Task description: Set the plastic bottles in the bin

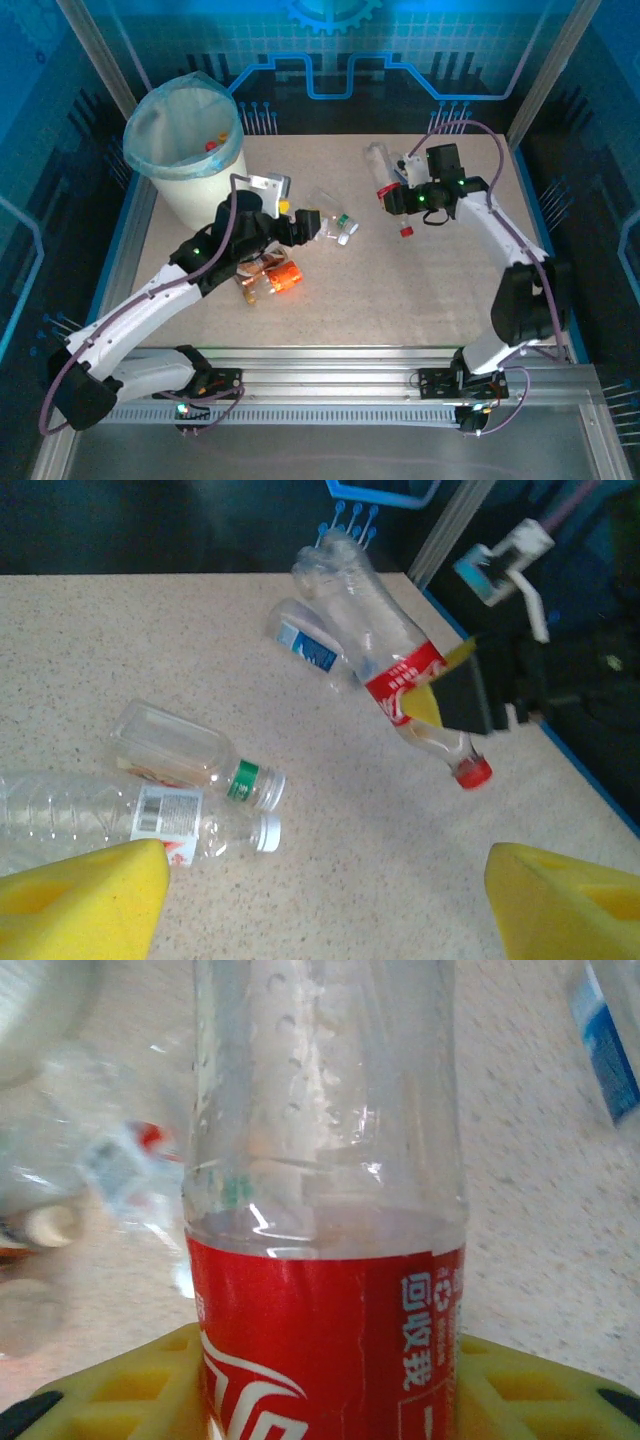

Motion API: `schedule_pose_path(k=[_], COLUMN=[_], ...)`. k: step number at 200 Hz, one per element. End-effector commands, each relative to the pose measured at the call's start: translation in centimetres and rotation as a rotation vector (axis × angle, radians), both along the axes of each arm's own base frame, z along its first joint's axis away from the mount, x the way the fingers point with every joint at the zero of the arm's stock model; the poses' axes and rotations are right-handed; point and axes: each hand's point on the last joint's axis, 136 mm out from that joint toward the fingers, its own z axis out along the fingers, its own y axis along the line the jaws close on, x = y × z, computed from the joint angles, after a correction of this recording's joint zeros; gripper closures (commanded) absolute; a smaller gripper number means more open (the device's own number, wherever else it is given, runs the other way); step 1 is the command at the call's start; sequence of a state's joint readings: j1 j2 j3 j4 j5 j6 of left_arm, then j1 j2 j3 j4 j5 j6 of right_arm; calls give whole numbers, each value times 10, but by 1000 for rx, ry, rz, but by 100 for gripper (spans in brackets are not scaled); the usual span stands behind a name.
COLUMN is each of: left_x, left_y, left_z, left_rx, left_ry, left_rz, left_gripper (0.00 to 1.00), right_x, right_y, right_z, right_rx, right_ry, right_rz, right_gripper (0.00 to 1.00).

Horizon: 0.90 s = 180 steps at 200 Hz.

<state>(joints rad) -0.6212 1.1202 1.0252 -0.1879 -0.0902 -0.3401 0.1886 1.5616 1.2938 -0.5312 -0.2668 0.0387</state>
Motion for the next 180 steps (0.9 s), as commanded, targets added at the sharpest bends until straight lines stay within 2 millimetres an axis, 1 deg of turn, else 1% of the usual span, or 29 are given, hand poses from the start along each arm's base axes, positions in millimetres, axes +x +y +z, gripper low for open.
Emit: schedule_pose_path(k=[1,15,37,63,88,113,130,142,166,180], left_x=[17,26,37,43,45,45,44,44,45,46], left_y=[0,1,-3,-8,-10,-10,-10,-9,-5,-3], left_z=[29,32,34,33,29,24,22,20,17,14], left_rx=[-157,-217,-296,-376,-372,-367,-363,-351,-328,-315], left_ry=[13,50,101,138,141,152,150,152,149,148], left_rz=[37,43,25,2,-7,-7,-15,-9,8,18], left_gripper=[16,16,16,16,17,18,19,22,26,31], right_x=[-28,-44,-70,-94,-110,-121,-125,-127,-133,-134], right_y=[40,56,84,108,125,138,144,147,153,155], right_z=[37,46,60,73,77,77,71,69,72,74], right_rx=[123,142,200,244,255,271,261,260,274,274], right_ry=[-72,-93,-106,-122,-112,-100,-85,-74,-88,-97], right_rz=[110,165,253,332,386,435,457,466,493,503], right_gripper=[51,51,51,51,51,51,51,51,51,51])
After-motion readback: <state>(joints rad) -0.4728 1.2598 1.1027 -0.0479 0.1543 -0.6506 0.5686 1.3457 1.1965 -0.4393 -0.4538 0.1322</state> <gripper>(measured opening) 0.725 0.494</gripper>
